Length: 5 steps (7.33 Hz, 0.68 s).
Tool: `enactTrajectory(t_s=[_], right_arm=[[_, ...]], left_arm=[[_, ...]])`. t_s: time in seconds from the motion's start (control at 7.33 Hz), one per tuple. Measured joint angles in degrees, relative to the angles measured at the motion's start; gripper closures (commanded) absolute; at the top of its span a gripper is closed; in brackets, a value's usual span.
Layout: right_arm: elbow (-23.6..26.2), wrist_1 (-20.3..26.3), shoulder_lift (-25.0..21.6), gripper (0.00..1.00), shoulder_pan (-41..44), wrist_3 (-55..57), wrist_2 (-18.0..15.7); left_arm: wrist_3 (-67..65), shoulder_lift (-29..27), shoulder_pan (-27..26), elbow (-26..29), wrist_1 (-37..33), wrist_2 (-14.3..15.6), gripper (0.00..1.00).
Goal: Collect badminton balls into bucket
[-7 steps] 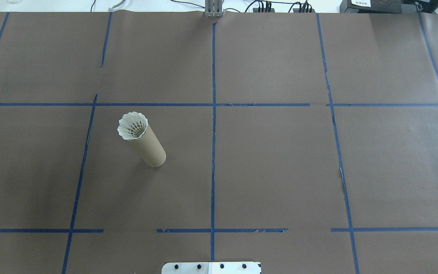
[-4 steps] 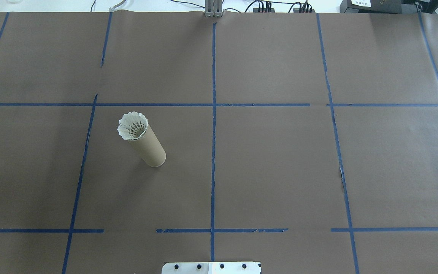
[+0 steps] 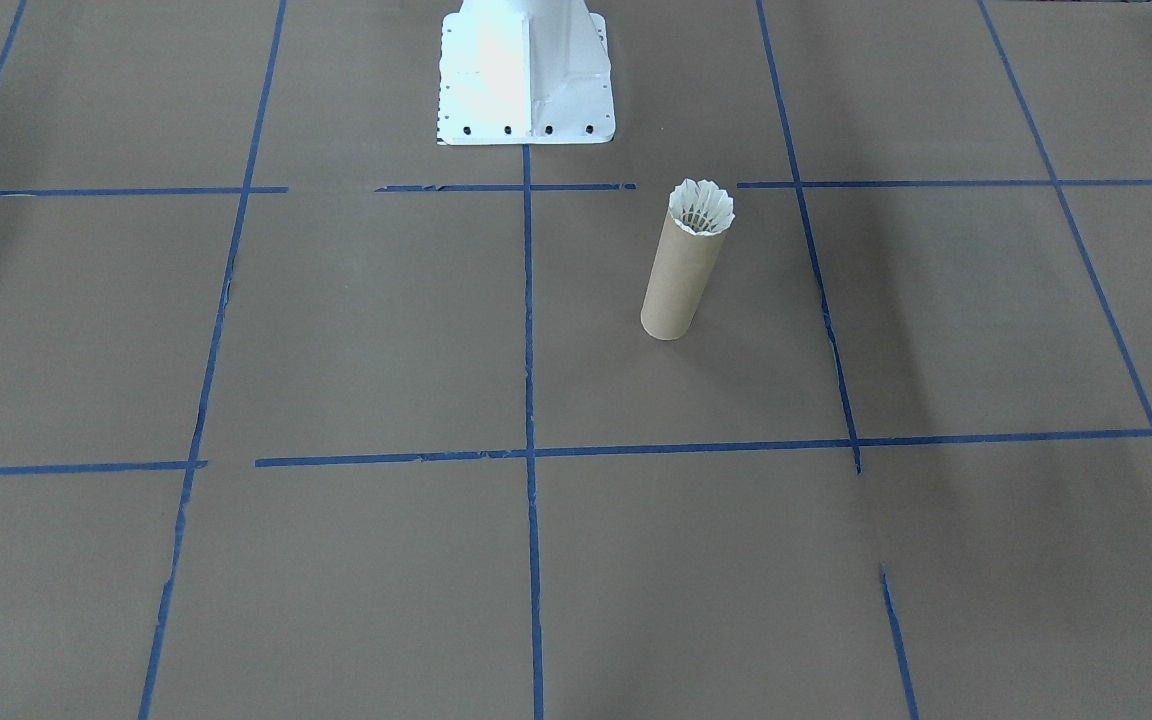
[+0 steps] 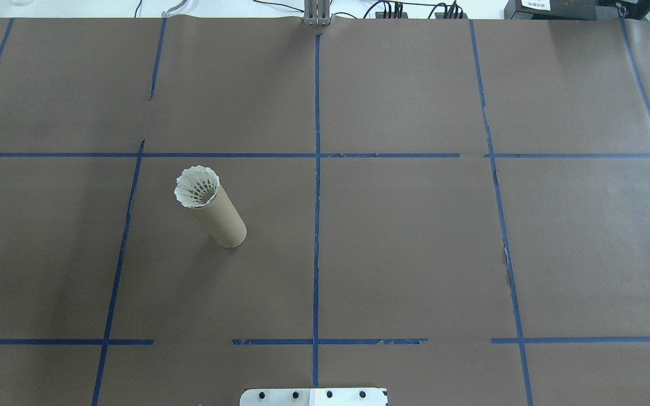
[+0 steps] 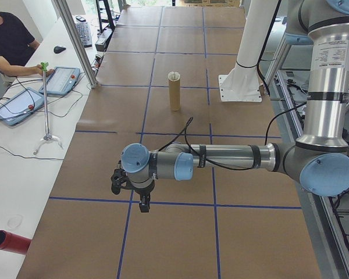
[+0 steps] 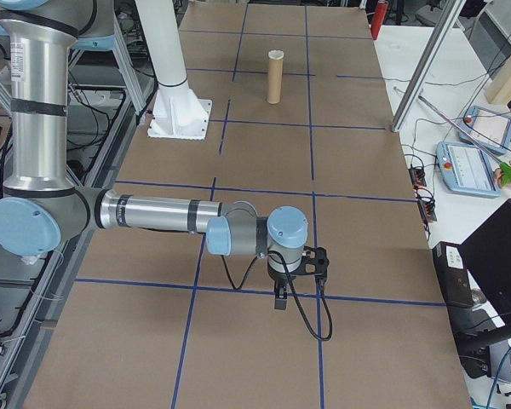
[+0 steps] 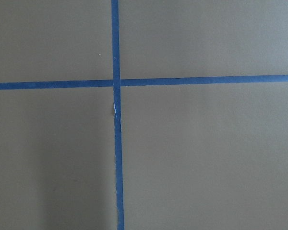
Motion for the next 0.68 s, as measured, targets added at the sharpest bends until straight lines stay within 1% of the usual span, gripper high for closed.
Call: enactTrajectory(t_s=[0.27,0.55,0.68], right_arm=[[0.0,0.0,0.0,0.0,0.0,0.0,-0.03],[0.0,0.0,0.0,0.0,0.0,0.0,-0.01],[0.0,0.0,0.0,0.0,0.0,0.0,0.0]], left_arm=[[-0.34,0.03,-0.03,0.04,-1.43,0.7,0.0],[-0.4,-0.06,0.01,-0.12,-1.81,2.85,0.0],[-0.48,-0.09,0.02,-0.17,-1.83,3.29,0.0]])
